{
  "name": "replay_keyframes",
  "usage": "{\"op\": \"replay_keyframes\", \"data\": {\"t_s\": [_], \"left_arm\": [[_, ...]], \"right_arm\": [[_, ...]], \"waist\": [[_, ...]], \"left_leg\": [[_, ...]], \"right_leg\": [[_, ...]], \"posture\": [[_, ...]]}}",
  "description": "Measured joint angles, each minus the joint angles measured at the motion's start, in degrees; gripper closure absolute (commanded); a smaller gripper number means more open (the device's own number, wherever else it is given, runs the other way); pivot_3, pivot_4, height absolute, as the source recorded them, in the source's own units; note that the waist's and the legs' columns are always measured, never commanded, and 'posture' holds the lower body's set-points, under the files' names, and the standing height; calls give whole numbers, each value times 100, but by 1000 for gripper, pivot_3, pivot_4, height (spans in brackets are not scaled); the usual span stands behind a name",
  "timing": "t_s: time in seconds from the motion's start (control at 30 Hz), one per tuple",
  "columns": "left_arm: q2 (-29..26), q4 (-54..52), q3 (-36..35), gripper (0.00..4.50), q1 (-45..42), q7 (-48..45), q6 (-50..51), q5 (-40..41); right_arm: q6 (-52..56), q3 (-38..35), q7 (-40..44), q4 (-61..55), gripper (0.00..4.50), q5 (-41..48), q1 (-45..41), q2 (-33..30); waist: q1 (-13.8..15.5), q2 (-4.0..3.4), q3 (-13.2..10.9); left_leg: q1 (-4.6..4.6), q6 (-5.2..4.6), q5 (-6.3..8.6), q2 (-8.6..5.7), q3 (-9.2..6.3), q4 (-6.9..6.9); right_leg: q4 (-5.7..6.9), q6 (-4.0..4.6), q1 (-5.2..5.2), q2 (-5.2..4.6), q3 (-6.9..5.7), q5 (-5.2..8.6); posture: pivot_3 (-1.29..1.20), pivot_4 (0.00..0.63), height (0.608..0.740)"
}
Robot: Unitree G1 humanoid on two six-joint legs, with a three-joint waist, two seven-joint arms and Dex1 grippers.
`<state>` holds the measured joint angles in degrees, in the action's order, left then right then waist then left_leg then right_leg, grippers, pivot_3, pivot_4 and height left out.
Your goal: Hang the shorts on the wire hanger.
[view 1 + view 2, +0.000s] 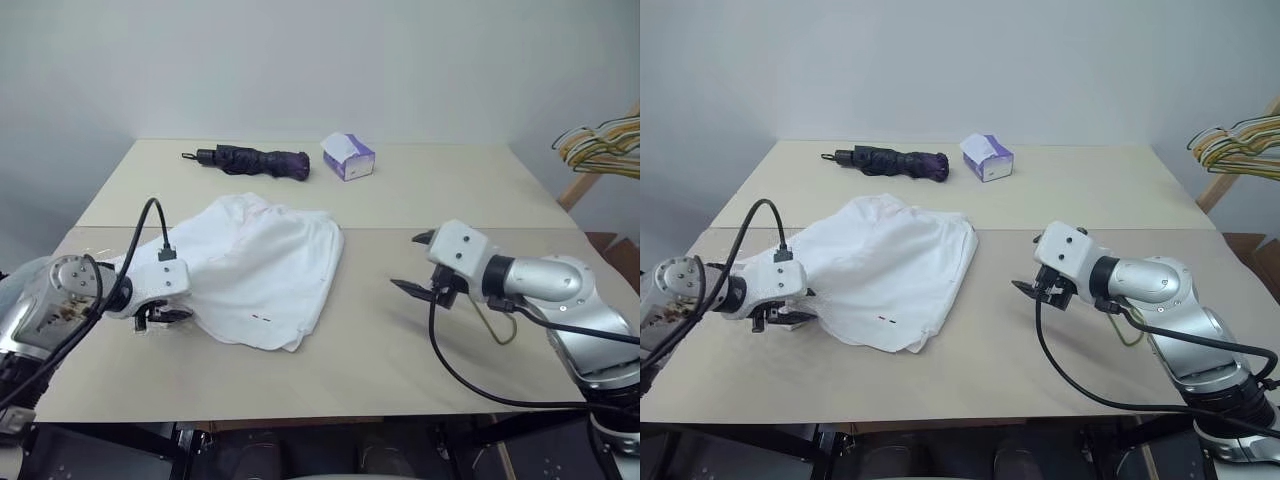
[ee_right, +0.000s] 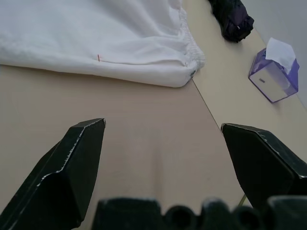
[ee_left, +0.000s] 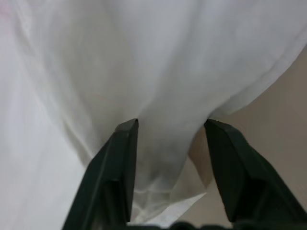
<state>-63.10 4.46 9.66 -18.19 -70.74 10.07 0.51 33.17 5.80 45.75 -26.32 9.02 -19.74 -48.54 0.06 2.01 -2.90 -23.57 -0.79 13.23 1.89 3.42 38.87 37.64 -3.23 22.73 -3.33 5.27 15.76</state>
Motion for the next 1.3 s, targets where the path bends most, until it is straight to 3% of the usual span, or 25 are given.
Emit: {"op": "replay_keyframes", "data": {"t_s": [0.13, 0.27, 0.4, 0.73, 0.87, 1.0, 1.1, 1.3], "left_arm": [[-381, -262, -386, 12, 307, -695, -7, 576], [-488, -607, -1010, 12, 558, -1452, 135, 1586], [111, -1117, -1232, 12, 747, -1429, 583, 2367], [2274, -2325, 266, 12, 706, 1358, 2228, 1441], [2641, -2681, 586, 12, 666, 2168, 3120, 1175], [2672, -2952, 914, 12, 635, 2734, 3705, 806], [2675, -3105, 1083, 615, 569, 2941, 4016, 663], [2666, -3125, 1185, 2544, 440, 3030, 4273, 621]], "right_arm": [[0, -7, 3, -21, 0, -4, 37, -26], [0, -12, -18, -57, 0, -3, 85, -27], [0, -12, -65, -75, 0, -2, 128, -21], [112, -26, -301, -218, 0, -11, 230, 65], [184, -37, -372, -312, 0, -11, 281, 67], [212, -37, -444, -349, 0, -11, 287, 68], [225, -37, -473, -353, 0, -10, 287, 73], [221, 6, -476, -337, 0, -94, 276, 96]], "waist": [[-74, 0, 0], [-88, -1, 0], [-76, -3, 2], [-86, 11, 16], [-111, 11, 20], [-107, 10, 21], [-96, 11, 21], [-92, 10, 22]], "left_leg": [[-13, 0, 0, 4, 5, 1], [-18, 0, 0, 4, 10, 1], [-16, 0, 0, 2, 9, 7], [-17, 0, 0, -4, -2, 12], [-16, 0, 0, -4, -5, 11], [-13, 0, 0, -5, -5, 11], [-14, 0, 0, -6, -5, 11], [-13, 0, 0, -6, -4, 11]], "right_leg": [[13, 5, 22, 1, 2, 2], [21, 6, 32, -1, 4, 5], [25, 5, 27, -1, 6, 5], [32, 2, 25, 6, 17, 4], [32, 2, 26, 8, 19, 4], [31, 3, 24, 7, 19, 4], [30, 3, 24, 6, 19, 4], [29, 3, 23, 6, 19, 4]], "posture": [[24, 0, 740], [22, 0, 740], [10, 0, 740], [-18, 0, 740], [-20, 0, 740], [-15, 0, 740], [-6, 0, 740], [2, 0, 740]]}}
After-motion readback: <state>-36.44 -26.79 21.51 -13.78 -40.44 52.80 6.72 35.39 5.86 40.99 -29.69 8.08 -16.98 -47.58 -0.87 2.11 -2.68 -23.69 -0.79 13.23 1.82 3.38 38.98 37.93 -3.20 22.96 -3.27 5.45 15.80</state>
